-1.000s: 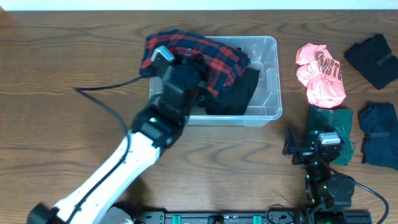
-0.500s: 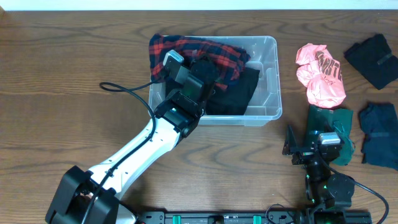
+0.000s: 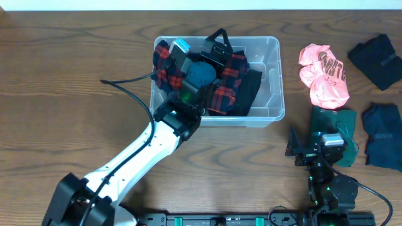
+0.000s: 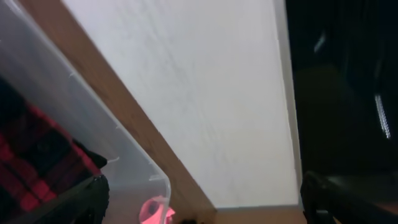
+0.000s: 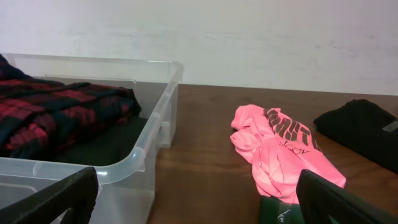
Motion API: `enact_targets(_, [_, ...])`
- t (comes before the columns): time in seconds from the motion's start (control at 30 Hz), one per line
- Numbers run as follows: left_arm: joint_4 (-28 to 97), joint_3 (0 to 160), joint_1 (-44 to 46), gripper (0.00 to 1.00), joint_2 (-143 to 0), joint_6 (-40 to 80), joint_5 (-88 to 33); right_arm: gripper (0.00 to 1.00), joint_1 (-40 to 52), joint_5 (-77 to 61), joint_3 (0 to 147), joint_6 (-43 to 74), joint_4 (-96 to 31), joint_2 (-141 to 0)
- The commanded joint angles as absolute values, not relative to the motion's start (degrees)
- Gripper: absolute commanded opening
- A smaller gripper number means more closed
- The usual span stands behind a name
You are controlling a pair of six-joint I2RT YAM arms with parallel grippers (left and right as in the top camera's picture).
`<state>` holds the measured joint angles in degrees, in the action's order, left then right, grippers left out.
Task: Pack container
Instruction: 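Carry the plaid shirt with the left gripper into the bin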
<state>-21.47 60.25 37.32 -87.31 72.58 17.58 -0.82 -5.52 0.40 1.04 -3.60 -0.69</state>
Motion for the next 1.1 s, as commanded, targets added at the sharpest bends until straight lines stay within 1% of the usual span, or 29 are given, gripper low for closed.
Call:
enact_targets(0.0, [-20.7,60.9,37.6,0.98,-84.3,57.1,16.9,0.99,-0.4,-5.4,0.3,1.7,-3.8,-0.4])
enact_targets(0.13, [-13.5,60.9,37.6,0.98,-83.4,34.1,12.1,0.99,-0.4,-5.4,0.3,1.7,-3.8,-0.4])
enact_targets(0.2, [-8.6,60.9,37.6,0.98,-83.5,25.3,9.7,0.99,-0.4,-5.4,0.3,1.6,-3.8,-0.4])
enact_targets(0.3, [-3.6,60.9,37.6,0.98,-83.6,18.1,9.1,0.99,-0.4,-5.4,0.3,1.6,-3.8,-0.4])
enact_targets(0.47, [0.1,60.9,37.6,0.98,-83.6,3.9,5.1,0.99,-0.4,-5.4,0.3,1.7,-3.8,-0.4])
enact_targets(0.6, [3.1,60.9,37.6,0.98,-83.6,0.2,5.1,0.99,-0.4,-5.4,0.3,1.7,-3.8,-0.4])
enact_targets(1.07, [8.0,62.6,39.0,0.98,-86.6,-1.8,5.9,0.99,-0.4,-5.4,0.3,1.7,-3.8,-0.4])
